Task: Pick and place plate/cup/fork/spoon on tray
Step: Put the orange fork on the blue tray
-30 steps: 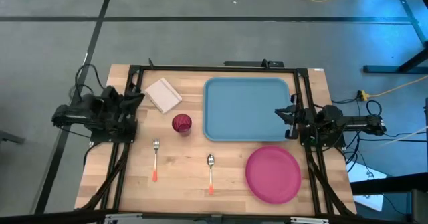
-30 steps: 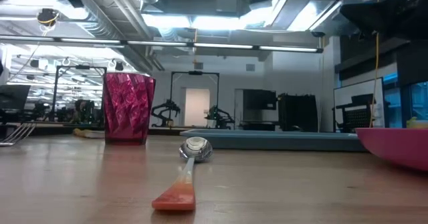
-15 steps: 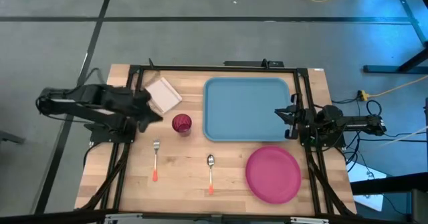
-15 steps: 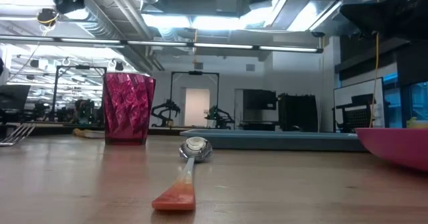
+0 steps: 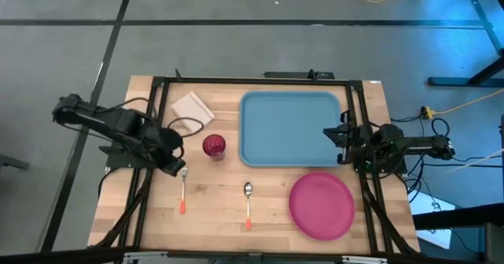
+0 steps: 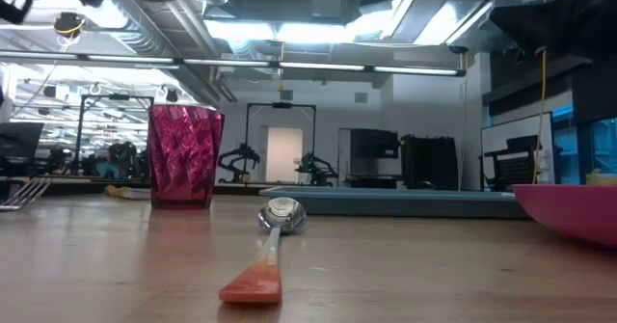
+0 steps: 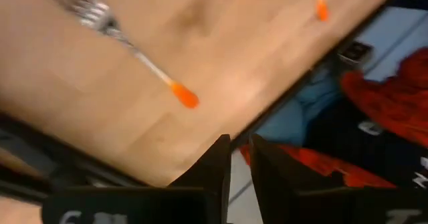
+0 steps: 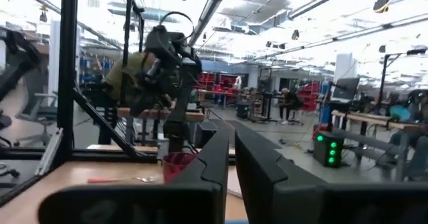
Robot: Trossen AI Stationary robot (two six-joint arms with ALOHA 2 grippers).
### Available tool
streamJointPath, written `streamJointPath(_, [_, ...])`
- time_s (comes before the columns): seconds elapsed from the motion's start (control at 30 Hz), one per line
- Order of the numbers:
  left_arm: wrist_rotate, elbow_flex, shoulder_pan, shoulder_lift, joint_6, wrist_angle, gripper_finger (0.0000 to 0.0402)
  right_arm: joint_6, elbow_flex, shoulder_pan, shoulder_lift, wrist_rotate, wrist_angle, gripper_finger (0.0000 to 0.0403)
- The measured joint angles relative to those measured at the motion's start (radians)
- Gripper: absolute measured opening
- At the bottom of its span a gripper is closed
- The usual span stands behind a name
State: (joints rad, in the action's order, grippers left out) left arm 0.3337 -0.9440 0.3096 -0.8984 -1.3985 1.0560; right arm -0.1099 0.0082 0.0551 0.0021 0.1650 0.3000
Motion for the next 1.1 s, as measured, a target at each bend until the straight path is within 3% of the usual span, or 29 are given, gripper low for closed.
streamJointPath(0.27, [-0.297, 0.0, 0.331, -0.002, -0.208, -0.161, 0.0048, 0.054, 0.0, 0.0, 0.0, 0.0, -0.009, 0.0033])
streamJointPath(0.5, [-0.468, -0.001, 0.591, -0.083, -0.585, -0.183, 0.0048, 0.052, 0.0, 0.0, 0.0, 0.0, -0.006, 0.0033])
streamJointPath(0.63, [-0.54, -0.001, 0.695, -0.171, -0.719, -0.286, 0.0048, 0.051, 0.0, 0.0, 0.0, 0.0, -0.006, 0.0033])
streamJointPath(0.8, [-0.68, -0.001, 0.775, -0.289, -0.748, -0.352, 0.0048, 0.054, 0.0, 0.0, 0.0, 0.0, -0.02, 0.0033])
streamJointPath(0.97, [-0.704, -0.001, 0.79, -0.386, -0.79, -0.254, 0.0048, 0.074, 0.0, 0.0, 0.0, 0.0, -0.027, 0.0033])
streamJointPath(1.1, [-0.595, -0.001, 0.76, -0.428, -0.916, -0.105, 0.0048, 0.134, 0.0, 0.0, 0.0, 0.0, -0.029, 0.0033])
